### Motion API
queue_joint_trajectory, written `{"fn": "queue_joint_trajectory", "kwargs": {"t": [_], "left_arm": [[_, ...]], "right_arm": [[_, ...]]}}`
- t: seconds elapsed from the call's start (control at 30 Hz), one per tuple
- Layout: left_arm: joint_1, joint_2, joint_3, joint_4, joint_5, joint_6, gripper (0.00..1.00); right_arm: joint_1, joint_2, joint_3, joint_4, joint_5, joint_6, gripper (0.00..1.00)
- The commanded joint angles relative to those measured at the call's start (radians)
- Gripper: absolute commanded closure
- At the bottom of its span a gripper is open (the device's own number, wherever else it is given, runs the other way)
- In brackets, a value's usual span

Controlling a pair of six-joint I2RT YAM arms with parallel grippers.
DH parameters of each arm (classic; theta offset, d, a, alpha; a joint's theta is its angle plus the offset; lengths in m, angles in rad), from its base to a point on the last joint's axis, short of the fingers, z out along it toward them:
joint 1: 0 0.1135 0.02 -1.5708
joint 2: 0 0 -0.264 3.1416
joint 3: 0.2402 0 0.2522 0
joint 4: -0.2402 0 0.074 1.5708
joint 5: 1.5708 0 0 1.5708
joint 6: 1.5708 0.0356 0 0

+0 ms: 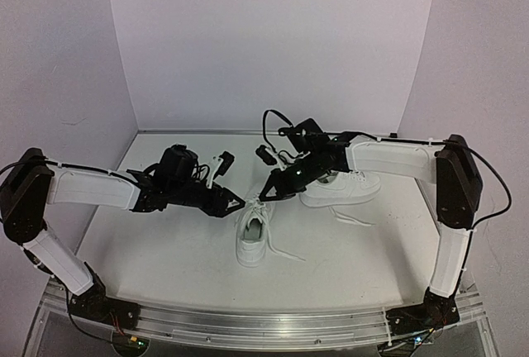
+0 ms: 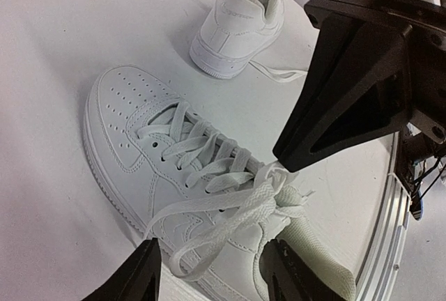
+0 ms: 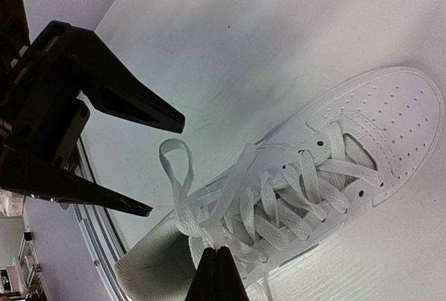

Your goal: Tie the shoes

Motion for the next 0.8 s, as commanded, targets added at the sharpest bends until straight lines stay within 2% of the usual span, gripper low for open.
{"fn": "queue_joint_trajectory", "kwargs": {"t": [0.0,0.3,0.5,0.57,0.7,0.77], "left_arm": [[0.006,-0.028,0.036,0.021,0.022,0.031,0.44],[0.006,0.059,0.136,-0.049,0.06,0.127,0.38],[0.006,0.11,0.181,-0.083,0.114,0.162,0.45],[0.007,0.111,0.177,-0.084,0.13,0.164,0.51],[0.011,0.099,0.155,-0.08,0.14,0.162,0.75],[0.02,0.086,0.136,-0.07,0.135,0.153,0.84]], "right_arm": [[0.006,-0.062,-0.009,0.004,0.02,-0.003,1.0],[0.005,-0.065,-0.018,0.018,0.015,0.007,1.0],[0.006,-0.068,-0.022,0.02,0.023,0.01,1.0],[0.006,-0.071,-0.025,0.02,0.027,0.009,1.0],[0.006,-0.078,-0.034,0.02,0.039,0.01,1.0],[0.006,-0.082,-0.04,0.02,0.045,0.009,1.0]]}}
